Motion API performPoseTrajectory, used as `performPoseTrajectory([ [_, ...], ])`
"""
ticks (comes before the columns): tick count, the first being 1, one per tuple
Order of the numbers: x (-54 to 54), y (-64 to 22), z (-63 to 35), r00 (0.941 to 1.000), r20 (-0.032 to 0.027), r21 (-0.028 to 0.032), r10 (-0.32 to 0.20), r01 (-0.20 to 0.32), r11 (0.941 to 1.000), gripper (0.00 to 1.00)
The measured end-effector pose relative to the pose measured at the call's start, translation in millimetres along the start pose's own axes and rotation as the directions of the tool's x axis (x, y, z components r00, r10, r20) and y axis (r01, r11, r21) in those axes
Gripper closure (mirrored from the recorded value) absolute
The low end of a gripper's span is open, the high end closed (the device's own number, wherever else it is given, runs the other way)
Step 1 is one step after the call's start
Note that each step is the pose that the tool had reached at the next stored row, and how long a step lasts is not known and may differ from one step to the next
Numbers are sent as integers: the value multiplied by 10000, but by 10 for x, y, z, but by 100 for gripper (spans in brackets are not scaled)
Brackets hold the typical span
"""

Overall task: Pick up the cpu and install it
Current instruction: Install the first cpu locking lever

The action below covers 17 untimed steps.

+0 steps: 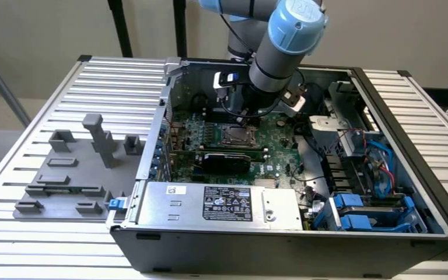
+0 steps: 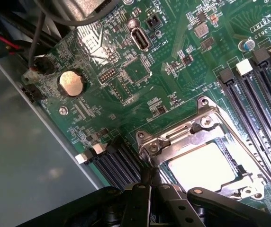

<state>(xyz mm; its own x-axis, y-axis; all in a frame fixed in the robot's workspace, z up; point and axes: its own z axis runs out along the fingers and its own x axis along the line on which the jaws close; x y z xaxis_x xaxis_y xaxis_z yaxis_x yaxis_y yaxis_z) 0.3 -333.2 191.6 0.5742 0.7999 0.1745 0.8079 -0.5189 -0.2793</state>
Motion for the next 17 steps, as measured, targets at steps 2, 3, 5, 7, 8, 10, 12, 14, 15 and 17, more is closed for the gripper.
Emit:
performPoseTrajectory([
  [2,-1,12,-3,10000,-22,39,1,-1,10000,88],
  [3,-2,17,-5,10000,-44,62,-2,2,10000,88],
  [5,-6,28,-9,9999,-121,125,-11,13,9999,88],
  [7,-11,36,-12,9998,-201,183,-23,27,9998,88],
  [8,-15,39,-14,9997,-222,197,-26,31,9998,88],
  [10,-24,47,-17,9997,-242,213,-30,35,9998,88],
  [12,-32,54,-20,9997,-262,227,-32,38,9997,88],
  [14,-38,59,-20,9994,-340,282,-43,53,9996,88],
  [15,-41,63,-19,9993,-374,306,-48,60,9995,88],
  [17,-44,66,-12,9991,-410,330,-53,66,9994,88],
])
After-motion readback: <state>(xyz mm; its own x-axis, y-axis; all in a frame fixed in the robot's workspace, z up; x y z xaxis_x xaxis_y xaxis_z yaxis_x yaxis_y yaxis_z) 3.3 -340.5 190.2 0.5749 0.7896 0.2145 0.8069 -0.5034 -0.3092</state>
